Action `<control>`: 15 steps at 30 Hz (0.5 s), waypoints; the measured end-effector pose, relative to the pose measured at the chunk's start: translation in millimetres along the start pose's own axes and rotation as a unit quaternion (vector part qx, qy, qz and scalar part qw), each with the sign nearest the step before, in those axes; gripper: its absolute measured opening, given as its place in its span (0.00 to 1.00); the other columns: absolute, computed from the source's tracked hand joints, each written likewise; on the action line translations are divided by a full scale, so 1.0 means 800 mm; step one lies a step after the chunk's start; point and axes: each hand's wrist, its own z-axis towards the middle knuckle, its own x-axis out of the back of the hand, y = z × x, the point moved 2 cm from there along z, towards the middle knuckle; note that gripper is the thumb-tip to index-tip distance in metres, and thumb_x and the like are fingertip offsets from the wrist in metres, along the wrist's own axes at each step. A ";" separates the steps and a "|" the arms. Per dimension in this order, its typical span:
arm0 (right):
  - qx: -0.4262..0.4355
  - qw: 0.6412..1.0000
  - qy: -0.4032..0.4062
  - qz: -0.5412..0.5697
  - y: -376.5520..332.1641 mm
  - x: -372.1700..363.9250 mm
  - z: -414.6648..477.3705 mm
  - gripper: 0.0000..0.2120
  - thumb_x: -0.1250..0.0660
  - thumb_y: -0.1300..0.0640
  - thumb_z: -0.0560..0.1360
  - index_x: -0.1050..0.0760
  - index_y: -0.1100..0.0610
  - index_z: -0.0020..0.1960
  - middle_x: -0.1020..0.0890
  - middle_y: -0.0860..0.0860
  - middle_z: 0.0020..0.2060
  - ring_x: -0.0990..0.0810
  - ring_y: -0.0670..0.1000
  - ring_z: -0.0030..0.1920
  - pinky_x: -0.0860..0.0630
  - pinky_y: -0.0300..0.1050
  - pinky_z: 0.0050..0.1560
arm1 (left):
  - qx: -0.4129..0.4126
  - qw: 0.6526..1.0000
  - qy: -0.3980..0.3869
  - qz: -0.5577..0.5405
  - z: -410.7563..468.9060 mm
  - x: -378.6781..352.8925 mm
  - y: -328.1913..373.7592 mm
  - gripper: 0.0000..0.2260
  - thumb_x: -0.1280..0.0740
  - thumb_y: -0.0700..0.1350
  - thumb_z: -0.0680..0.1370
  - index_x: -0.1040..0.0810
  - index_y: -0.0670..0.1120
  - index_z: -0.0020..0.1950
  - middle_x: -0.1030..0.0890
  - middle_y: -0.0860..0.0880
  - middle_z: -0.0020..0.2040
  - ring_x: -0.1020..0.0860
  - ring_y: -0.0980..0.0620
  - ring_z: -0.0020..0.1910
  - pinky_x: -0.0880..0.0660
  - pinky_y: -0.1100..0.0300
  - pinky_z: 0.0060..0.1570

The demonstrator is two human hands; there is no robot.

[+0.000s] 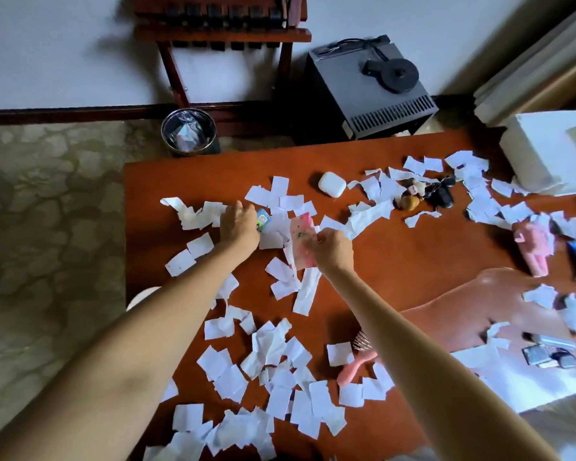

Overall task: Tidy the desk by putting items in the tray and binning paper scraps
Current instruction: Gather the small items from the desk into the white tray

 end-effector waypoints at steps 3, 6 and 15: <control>0.004 1.000 0.010 0.003 0.004 0.018 -0.002 0.15 0.41 0.55 0.79 0.23 0.64 0.56 0.18 0.58 0.51 0.24 0.49 0.40 0.26 0.38 0.37 | -0.011 1.000 0.002 -0.014 -0.012 -0.005 0.015 0.18 0.33 0.39 0.75 0.30 0.40 0.64 0.29 0.41 0.64 0.30 0.43 0.63 0.28 0.53 0.59; 0.024 0.999 0.024 0.015 0.014 0.041 -0.009 0.14 0.42 0.57 0.79 0.23 0.65 0.55 0.17 0.60 0.50 0.20 0.56 0.41 0.23 0.44 0.36 | -0.005 0.996 0.015 -0.092 -0.035 -0.001 0.029 0.18 0.35 0.40 0.77 0.32 0.40 0.67 0.28 0.41 0.65 0.29 0.43 0.64 0.27 0.52 0.59; 0.072 0.992 0.074 0.071 0.079 0.146 -0.014 0.13 0.38 0.54 0.77 0.23 0.64 0.46 0.19 0.55 0.38 0.24 0.52 0.36 0.31 0.40 0.31 | 0.002 0.957 0.064 -0.281 -0.121 0.032 0.136 0.18 0.39 0.49 0.79 0.32 0.39 0.63 0.23 0.41 0.59 0.22 0.46 0.54 0.26 0.60 0.42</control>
